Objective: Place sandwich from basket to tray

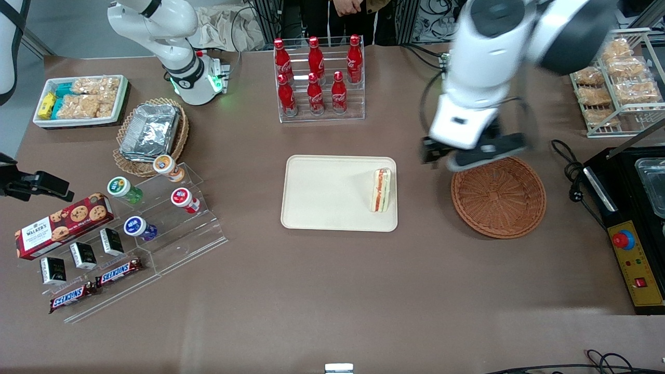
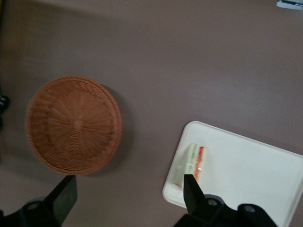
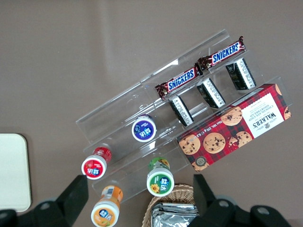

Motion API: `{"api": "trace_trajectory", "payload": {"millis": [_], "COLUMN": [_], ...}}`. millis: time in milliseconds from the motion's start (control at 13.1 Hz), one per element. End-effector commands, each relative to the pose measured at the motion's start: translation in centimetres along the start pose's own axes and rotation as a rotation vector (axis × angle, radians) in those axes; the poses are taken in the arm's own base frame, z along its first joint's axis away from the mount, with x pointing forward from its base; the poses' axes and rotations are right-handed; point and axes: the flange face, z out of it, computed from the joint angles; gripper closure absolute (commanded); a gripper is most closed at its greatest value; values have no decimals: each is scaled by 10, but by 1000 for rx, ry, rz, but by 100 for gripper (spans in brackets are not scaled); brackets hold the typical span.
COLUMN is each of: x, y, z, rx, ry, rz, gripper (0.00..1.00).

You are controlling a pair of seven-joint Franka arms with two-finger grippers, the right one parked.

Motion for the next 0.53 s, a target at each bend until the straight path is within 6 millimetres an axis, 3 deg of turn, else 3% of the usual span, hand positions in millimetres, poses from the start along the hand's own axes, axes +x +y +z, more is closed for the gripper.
{"api": "trace_trajectory", "payload": {"millis": [0, 76, 228, 304, 457], "x": [21, 30, 35, 41, 42], "y": [-94, -137, -186, -201, -204], "z": [-37, -39, -37, -37, -37], "rx": [-85, -109, -109, -118, -111], "ry": [-18, -19, -18, -20, -38], "rz": [90, 178, 292, 276, 380], "gripper": [0, 0, 0, 0, 0]}}
